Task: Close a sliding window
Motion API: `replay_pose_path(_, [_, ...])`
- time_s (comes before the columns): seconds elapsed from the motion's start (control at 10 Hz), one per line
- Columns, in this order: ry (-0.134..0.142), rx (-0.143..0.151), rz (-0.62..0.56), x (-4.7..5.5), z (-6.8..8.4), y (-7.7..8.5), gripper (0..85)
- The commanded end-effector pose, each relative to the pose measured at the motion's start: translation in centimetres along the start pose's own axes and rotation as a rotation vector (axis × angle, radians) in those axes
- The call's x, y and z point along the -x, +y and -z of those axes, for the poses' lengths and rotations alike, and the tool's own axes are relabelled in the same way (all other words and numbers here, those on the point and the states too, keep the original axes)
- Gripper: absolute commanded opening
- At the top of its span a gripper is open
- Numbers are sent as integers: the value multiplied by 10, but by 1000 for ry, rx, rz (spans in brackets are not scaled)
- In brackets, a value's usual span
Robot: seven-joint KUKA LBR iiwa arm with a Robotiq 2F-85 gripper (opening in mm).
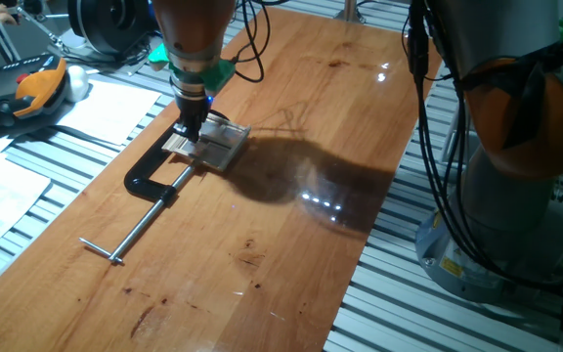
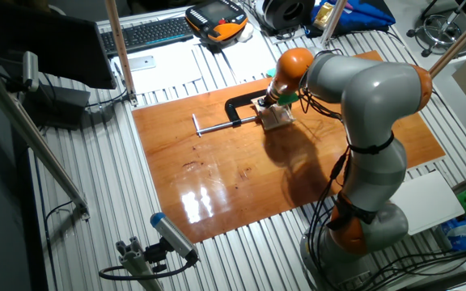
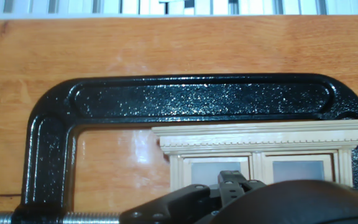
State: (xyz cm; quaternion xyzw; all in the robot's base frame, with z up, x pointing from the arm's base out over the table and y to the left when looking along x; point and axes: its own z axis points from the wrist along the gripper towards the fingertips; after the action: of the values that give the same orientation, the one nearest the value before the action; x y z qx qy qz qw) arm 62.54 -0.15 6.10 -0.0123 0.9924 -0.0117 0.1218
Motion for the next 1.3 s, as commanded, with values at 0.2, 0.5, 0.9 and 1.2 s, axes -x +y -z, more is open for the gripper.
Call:
replay_pose_path(0.2, [51, -16, 30, 3, 9, -5, 0])
replay_pose_path(0.5, [59, -18, 35, 2, 4, -11, 0])
replay_pose_path(0.9, [36, -23, 28, 3, -3, -10, 0])
replay_pose_path(1.2, [39, -20, 25, 4, -4, -11, 0])
